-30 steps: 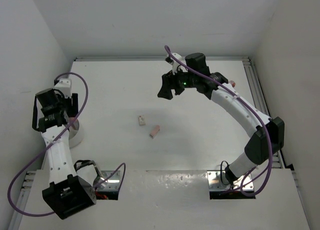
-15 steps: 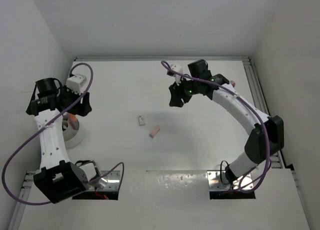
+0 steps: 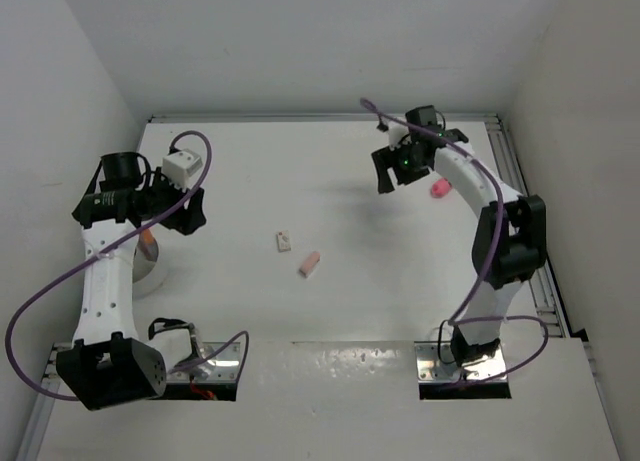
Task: Sort the stationery into containers
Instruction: Pick up the stationery from the center of the board.
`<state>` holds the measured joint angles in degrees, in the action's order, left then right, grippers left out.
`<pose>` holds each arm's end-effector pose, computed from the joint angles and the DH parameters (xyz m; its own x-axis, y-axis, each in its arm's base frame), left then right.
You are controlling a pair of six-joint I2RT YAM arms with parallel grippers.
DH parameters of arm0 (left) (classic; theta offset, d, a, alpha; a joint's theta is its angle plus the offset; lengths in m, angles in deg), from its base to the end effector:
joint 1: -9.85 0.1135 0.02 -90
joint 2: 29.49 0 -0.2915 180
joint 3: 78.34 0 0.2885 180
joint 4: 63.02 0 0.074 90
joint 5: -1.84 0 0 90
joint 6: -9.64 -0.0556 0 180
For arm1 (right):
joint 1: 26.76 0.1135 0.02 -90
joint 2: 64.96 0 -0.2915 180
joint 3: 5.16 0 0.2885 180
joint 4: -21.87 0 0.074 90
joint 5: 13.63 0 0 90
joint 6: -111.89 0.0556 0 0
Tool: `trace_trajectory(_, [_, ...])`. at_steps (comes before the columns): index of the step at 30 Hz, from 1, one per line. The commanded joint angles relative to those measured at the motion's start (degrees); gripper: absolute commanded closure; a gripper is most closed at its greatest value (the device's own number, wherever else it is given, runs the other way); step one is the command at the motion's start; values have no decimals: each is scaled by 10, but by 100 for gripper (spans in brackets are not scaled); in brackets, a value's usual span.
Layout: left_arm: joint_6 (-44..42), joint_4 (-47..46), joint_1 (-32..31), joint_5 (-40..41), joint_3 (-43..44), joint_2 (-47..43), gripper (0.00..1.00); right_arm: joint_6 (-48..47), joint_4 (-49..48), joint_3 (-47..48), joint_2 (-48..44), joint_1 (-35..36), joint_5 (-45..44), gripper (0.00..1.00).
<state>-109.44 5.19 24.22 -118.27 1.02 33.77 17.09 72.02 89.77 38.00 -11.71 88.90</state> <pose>0.2404 0.0328 0.3575 -0.6274 0.2733 -0.7292 0.4448 0.8944 -0.0475 0.4205 0.1256 0.2483 -0.7872 -0.2963 -0.5408 -0.4313 0.8913 0.1396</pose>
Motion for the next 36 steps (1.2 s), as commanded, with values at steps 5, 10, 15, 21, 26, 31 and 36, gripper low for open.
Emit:
trace_trajectory(5, [17,-45,-41,10,16,-2,30,-116,31,119,54,-106,20,23])
trace_trajectory(10, [3,-43,-65,-19,17,30,30,-381,101,148,86,-146,42,26])
trace_trajectory(15, [14,-63,-92,-23,27,61,30,-580,77,88,86,-183,-1,27])
trace_trajectory(21, [32,-74,-118,-22,44,99,30,-733,79,94,117,-208,-24,22])
trace_trajectory(26, [43,-86,-131,-21,42,112,30,-782,45,112,164,-225,-23,21])
trace_trajectory(31, [49,-92,-138,-14,36,117,31,-844,15,127,201,-240,-18,20])
trace_trajectory(36, [53,-101,-138,-6,30,120,31,-872,-51,102,212,-244,3,19])
